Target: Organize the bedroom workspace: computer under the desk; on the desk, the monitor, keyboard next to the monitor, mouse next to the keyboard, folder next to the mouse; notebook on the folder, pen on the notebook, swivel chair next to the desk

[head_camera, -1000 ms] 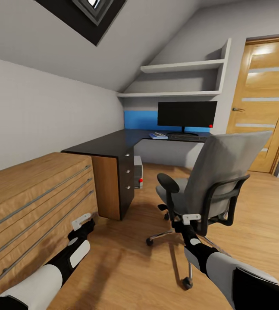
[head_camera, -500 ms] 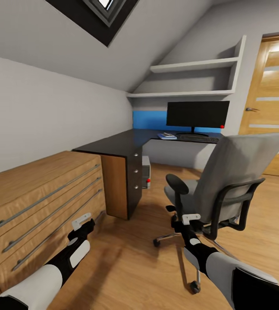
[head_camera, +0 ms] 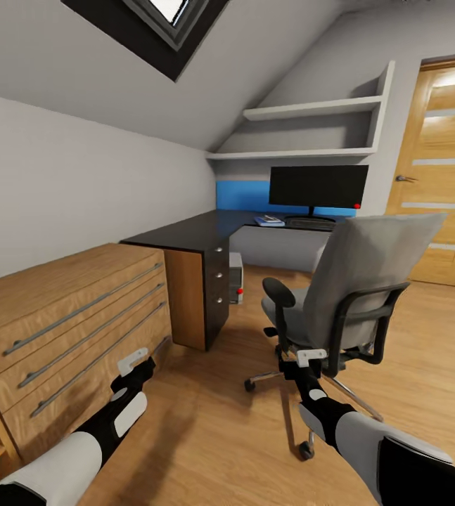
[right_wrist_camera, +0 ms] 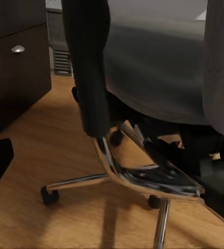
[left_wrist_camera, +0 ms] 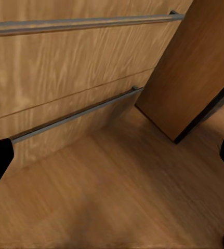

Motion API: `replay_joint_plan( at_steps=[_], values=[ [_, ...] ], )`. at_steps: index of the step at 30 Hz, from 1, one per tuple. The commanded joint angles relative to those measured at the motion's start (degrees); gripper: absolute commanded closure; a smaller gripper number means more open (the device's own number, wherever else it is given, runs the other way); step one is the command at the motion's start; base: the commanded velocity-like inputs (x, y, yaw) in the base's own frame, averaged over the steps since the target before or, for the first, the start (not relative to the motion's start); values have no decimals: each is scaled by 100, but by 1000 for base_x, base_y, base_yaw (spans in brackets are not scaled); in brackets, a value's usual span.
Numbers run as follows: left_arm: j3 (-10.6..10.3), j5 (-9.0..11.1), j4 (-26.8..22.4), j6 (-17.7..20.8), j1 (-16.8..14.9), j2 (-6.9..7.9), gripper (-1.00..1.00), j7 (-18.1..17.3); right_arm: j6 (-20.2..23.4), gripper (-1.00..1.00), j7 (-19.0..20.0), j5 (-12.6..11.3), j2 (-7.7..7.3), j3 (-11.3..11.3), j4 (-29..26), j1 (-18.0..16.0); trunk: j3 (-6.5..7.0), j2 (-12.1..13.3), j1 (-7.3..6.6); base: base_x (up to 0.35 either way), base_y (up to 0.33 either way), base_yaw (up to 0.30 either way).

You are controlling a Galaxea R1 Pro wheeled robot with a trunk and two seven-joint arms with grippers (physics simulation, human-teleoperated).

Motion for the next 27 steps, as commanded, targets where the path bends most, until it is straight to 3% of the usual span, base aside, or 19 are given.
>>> replay_joint_plan(
  at_steps=[1,14,27],
  values=[
    [-49,49,-5,-25,-3,6,-100,36,-4,-100,-37,-28,-1,48,-8,-1,-6,-3,-4,-239,-228,2],
    [-49,49,-7,-25,-4,5,-100,34,-4,-100,-36,-30,-1,48,-10,0,-6,-3,-4,-182,-283,0],
    [-49,49,-5,-25,-2,14,-100,27,-4,-100,-36,-32,-8,48,-7,1,-6,-3,-4,34,-341,0]
  ],
)
